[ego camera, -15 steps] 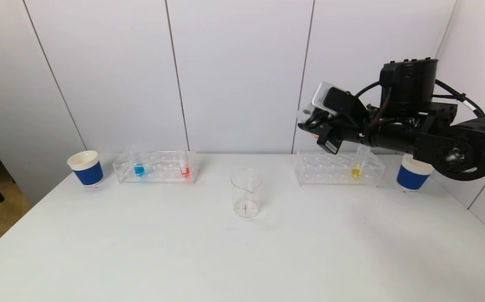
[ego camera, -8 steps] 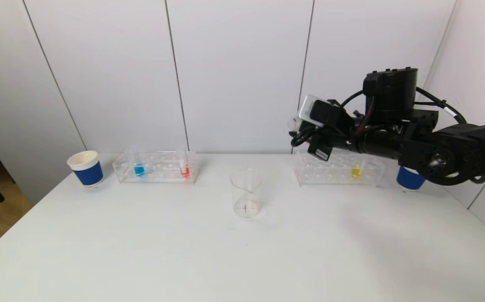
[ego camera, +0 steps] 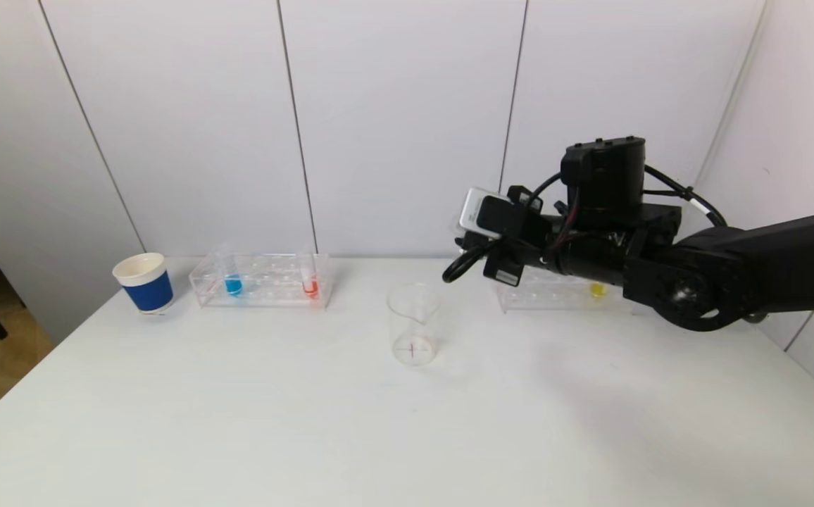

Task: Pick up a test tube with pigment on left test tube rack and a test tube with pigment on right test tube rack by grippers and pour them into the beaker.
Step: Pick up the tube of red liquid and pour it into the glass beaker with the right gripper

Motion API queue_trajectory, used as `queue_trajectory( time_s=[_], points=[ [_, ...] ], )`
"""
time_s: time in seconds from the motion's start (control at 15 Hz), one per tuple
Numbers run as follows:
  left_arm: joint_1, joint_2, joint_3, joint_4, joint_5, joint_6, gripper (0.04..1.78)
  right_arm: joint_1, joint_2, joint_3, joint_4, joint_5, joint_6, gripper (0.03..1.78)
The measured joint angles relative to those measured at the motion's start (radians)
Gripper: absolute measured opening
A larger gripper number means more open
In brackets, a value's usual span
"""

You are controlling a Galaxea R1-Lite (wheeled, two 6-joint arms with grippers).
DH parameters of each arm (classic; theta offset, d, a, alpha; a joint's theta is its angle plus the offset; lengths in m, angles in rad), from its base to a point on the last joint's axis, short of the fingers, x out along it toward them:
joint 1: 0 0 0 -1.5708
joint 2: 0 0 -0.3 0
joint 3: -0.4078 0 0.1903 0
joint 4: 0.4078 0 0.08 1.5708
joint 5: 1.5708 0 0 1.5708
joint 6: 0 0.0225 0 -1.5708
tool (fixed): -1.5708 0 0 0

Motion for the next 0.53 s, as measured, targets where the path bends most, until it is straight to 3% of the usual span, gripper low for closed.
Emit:
queue_trajectory(
  time_s=[0.53],
  points=[
    [0.0,0.0,0.0,0.0,0.0,0.0,1.76,0.059,0.027,-0.028,-0.01,-0.009,-0.015,0.48]
  ],
)
